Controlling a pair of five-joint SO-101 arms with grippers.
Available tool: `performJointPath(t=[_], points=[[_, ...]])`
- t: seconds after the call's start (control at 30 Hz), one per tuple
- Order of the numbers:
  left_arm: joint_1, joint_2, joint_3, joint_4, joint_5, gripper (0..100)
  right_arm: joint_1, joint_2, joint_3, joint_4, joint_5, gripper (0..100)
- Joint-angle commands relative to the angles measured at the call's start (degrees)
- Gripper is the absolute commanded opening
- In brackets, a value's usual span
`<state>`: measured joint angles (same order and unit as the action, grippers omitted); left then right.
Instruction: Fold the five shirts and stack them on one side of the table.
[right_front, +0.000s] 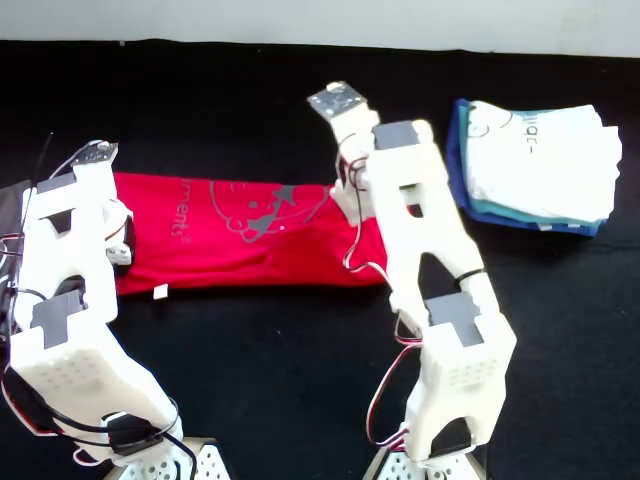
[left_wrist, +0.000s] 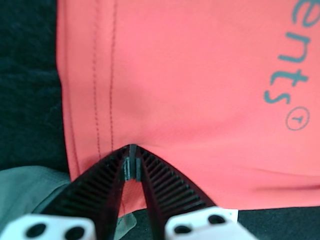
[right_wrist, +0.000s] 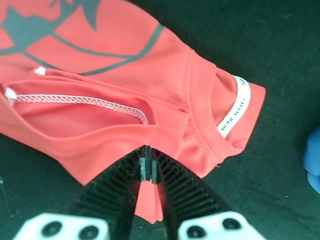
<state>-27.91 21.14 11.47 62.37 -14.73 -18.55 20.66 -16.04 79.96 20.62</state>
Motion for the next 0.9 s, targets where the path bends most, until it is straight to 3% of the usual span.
performJointPath(t=[0.0, 0.1, 0.3, 0.73, 0.87], points=[[0.7, 0.4, 0.4, -0.7, 0.4, 1, -0.6, -0.5, -0.6, 1.7, -0.7, 0.5], [0.7, 0.4, 0.4, -0.8, 0.4, 1, -2.9, -0.6, -0.6, 2.7, -2.0, 1.5], [0.7, 0.4, 0.4, -0.8, 0.4, 1, -4.1, 1.4, -0.6, 1.9, -3.3, 18.0], [0.7, 0.4, 0.4, -0.8, 0.4, 1, -3.7, 6.5, -3.2, -1.8, -3.5, 13.7], [0.7, 0.4, 0.4, -0.8, 0.4, 1, -3.5, 6.8, -6.9, -1.8, -3.5, 0.0]])
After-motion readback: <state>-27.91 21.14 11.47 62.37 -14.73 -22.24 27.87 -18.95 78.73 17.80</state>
